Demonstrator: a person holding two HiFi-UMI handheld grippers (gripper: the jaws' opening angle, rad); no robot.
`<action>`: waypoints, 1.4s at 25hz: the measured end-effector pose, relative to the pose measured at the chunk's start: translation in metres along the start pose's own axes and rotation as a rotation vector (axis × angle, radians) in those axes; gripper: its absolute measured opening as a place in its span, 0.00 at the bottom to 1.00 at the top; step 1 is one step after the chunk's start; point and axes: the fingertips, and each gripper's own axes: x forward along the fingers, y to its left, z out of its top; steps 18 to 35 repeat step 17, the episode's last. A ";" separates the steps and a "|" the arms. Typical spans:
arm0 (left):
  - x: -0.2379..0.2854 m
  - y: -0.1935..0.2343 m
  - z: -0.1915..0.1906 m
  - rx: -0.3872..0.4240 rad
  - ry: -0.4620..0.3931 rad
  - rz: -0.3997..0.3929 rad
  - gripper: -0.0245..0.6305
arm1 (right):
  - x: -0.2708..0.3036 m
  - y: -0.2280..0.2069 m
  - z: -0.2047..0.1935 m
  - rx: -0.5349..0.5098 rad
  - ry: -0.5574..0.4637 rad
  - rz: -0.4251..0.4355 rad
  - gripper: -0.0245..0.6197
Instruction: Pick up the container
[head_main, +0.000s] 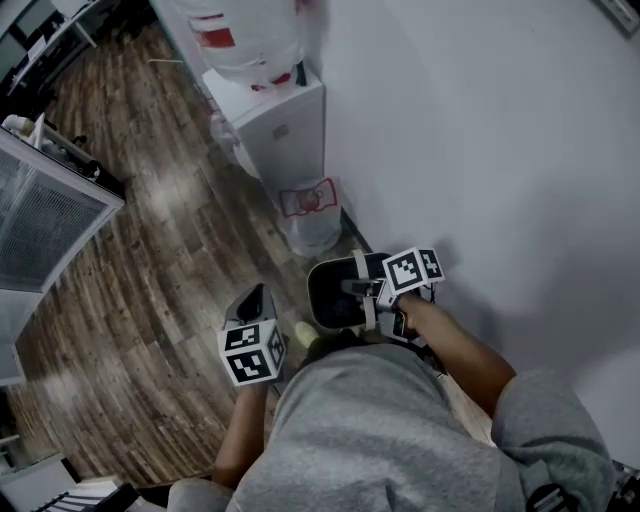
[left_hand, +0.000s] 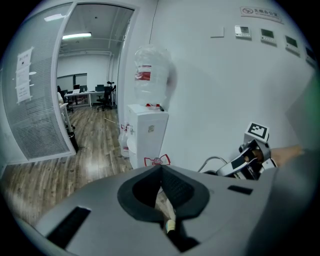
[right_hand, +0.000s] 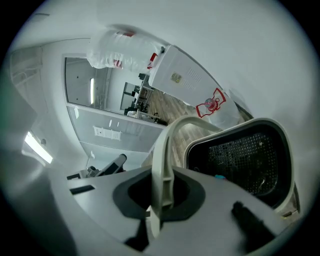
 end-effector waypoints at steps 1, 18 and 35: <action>0.000 0.002 0.000 -0.001 -0.002 -0.002 0.06 | 0.001 -0.001 0.000 0.006 -0.007 -0.004 0.08; 0.012 0.019 0.004 -0.029 -0.010 0.015 0.06 | 0.011 -0.003 0.024 -0.010 -0.018 -0.022 0.08; 0.012 0.019 0.004 -0.029 -0.010 0.015 0.06 | 0.011 -0.003 0.024 -0.010 -0.018 -0.022 0.08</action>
